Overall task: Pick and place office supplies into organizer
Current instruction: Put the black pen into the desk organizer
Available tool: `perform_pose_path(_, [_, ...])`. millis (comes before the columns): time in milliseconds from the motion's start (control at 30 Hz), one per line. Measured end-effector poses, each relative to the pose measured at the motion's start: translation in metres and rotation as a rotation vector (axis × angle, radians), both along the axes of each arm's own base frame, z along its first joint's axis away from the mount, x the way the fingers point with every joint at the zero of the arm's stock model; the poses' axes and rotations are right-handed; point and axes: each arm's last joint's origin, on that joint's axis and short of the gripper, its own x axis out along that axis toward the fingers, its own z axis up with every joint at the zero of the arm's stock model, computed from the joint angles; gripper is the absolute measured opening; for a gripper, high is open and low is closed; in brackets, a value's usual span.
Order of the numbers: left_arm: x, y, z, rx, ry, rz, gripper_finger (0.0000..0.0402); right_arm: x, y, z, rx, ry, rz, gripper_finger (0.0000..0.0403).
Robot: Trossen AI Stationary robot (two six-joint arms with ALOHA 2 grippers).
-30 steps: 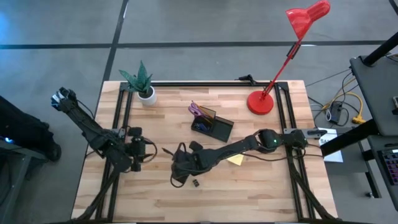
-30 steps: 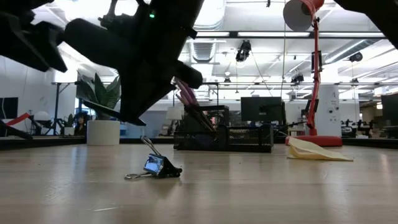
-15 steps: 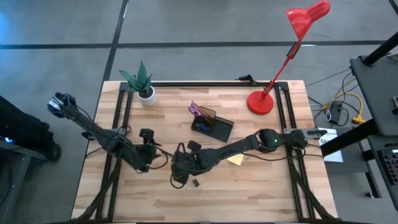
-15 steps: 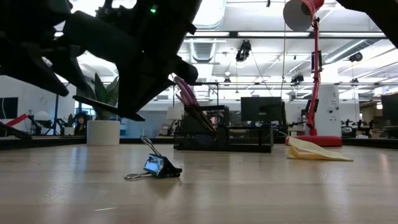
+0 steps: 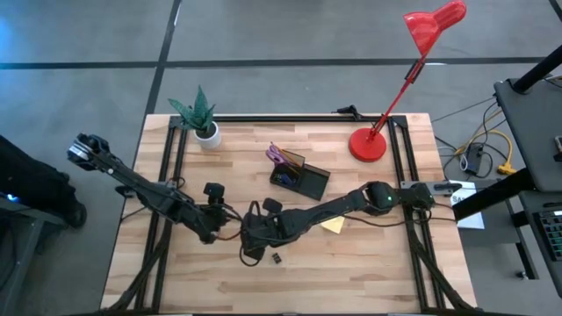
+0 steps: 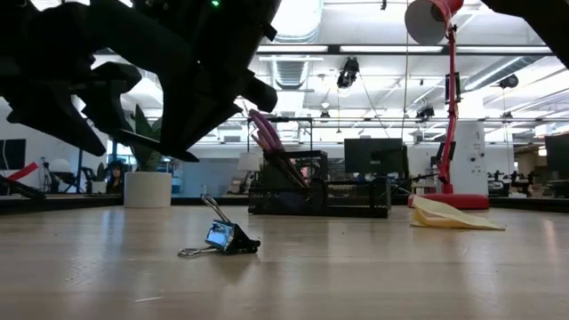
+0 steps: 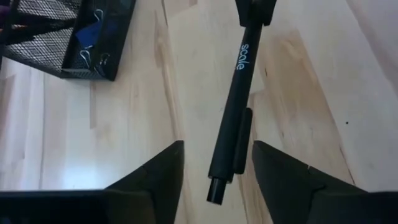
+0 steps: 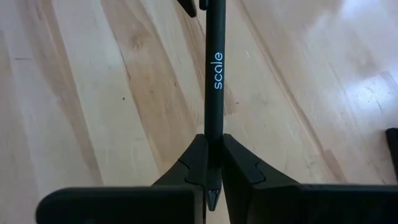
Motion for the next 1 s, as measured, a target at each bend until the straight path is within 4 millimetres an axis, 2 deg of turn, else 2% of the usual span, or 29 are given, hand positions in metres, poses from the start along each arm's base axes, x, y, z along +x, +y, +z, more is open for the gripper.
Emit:
perform_pose_path(233, [0.002,-0.001,0.000,-0.005,0.001,-0.002,0.0108,0.000,0.000,0.000,0.001,-0.002,0.000,0.0013])
perform_pose_path(367, [0.002,-0.001,0.001,-0.010,-0.007,-0.001,0.0086,0.000,0.000,0.000,0.001,-0.004,0.000,0.0013])
perform_pose_path(667, [0.006,-0.003,0.008,-0.014,-0.029,-0.023,0.0081,0.001,-0.005,-0.001,0.000,-0.001,-0.010,0.0013])
perform_pose_path(1000, [0.007,-0.004,0.004,-0.016,0.000,-0.047,0.0081,0.003,-0.010,-0.003,-0.013,0.012,0.010,0.0013])
